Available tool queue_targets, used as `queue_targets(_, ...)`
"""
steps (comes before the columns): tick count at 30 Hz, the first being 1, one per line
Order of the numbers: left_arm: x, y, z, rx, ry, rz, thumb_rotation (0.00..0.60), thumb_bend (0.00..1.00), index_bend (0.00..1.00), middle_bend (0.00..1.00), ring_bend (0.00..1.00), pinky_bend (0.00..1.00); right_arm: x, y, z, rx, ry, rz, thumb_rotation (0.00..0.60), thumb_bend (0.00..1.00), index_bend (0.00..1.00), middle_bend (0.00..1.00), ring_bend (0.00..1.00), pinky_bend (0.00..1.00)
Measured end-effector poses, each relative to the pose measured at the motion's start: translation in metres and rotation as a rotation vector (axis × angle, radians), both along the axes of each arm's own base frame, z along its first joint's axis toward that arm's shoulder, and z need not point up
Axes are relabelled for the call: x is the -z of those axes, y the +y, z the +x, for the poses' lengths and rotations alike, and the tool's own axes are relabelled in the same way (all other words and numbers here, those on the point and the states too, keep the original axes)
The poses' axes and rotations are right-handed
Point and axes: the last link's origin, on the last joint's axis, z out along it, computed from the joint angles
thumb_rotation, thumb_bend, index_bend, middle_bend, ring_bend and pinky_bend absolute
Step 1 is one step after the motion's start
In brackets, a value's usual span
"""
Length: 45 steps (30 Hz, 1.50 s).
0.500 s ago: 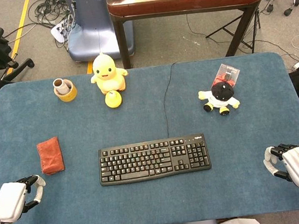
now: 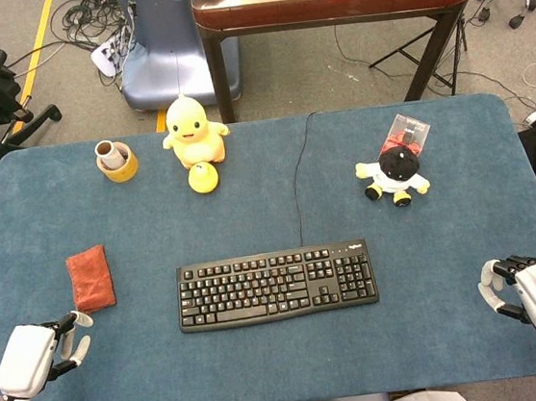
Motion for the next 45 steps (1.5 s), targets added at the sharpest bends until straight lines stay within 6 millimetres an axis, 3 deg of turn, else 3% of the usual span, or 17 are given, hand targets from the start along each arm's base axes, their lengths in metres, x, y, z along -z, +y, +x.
queue_targets(6, 0.007, 0.006, 0.013, 0.032, -0.035, -0.055, 0.600, 0.34, 0.33, 0.95, 0.90, 1.00, 0.001, 0.002, 0.003, -0.019, 0.005, 0.000, 0.600, 0.42, 0.25, 0.68, 0.64, 0.78)
queue_targets(15, 0.017, 0.032, 0.047, 0.092, -0.081, -0.193, 0.600, 0.34, 0.28, 1.00, 0.94, 1.00, 0.000, 0.001, 0.003, -0.015, 0.005, -0.008, 0.600, 0.42, 0.25, 0.68, 0.64, 0.78)
queue_targets(31, 0.050, 0.086, 0.106, 0.160, 0.139, -0.341, 0.600, 0.44, 0.24, 1.00, 0.98, 1.00, 0.000, -0.002, 0.005, -0.025, 0.006, 0.008, 0.600, 0.42, 0.25, 0.68, 0.64, 0.78)
queue_targets(45, 0.065, 0.108, 0.107, 0.111, 0.234, -0.403, 0.600, 0.47, 0.24, 1.00, 0.98, 1.00, 0.005, -0.003, 0.006, -0.036, 0.019, 0.019, 0.600, 0.42, 0.27, 0.68, 0.64, 0.78)
